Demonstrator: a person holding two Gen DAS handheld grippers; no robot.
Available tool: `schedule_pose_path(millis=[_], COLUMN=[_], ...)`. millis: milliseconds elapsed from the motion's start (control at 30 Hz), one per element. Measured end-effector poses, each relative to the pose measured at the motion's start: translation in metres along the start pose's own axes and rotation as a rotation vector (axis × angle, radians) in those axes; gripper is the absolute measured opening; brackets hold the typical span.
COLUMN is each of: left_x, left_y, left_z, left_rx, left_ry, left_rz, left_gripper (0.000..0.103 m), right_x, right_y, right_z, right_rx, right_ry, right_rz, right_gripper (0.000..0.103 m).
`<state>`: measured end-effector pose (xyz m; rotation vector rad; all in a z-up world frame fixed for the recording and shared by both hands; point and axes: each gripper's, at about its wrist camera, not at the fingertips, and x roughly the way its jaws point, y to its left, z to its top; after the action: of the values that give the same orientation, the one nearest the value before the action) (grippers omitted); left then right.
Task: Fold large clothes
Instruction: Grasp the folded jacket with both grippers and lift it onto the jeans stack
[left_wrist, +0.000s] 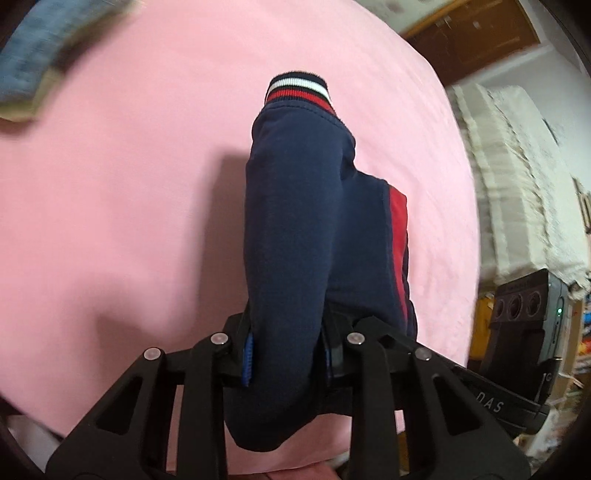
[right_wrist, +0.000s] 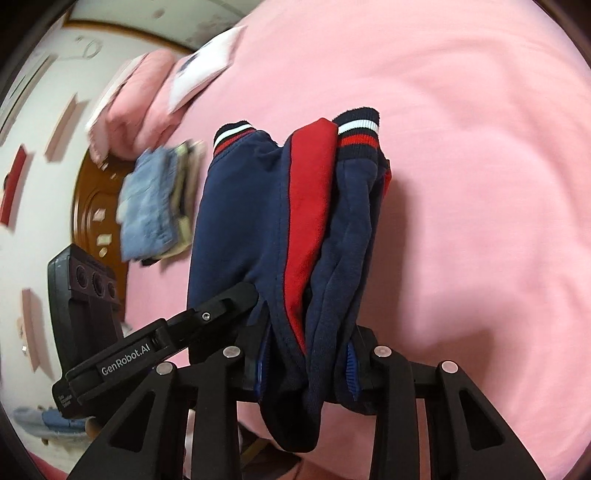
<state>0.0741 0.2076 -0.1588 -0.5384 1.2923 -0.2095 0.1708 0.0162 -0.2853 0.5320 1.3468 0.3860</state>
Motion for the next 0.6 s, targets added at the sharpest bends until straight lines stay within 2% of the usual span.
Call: schedule_pose_path(millis=[133,267,367,467,600], left_x=[-0.067,-0.131,-0.176,-0.214,-0.253], left_y=[0.056,0.105,0.131,0.165,0.189], left_z=[0.028,0.062,0.092,0.124,0.18], left_rx=[-0.039,-0.083,-0.078,-0.08,-0.006], left_ry=[-0.086,-0.188,-0.272,-0.323,-0.395], left_rz=[0.065,0.138,0.196,0.218,0.338], left_gripper=[0.023,0.023,0.023,0.023,0.023], right_x=[0.045,0.086,0.109,0.126,0.159], right_y=[0.089,0.171,0.223,0.275,0.358], right_z=[-0.011,-0.002,0.009,0.02,0.036], right_rx=[-0.069,-0.116,-0.161,-0.205,-0.233], right_ry=[0.012,0.009,0.007,-0.015,-0.056], right_rz=[0.065,0.152,0.22,0.262,0.311], right_gripper=[0.032,0.032,0.032,0.032,0.032])
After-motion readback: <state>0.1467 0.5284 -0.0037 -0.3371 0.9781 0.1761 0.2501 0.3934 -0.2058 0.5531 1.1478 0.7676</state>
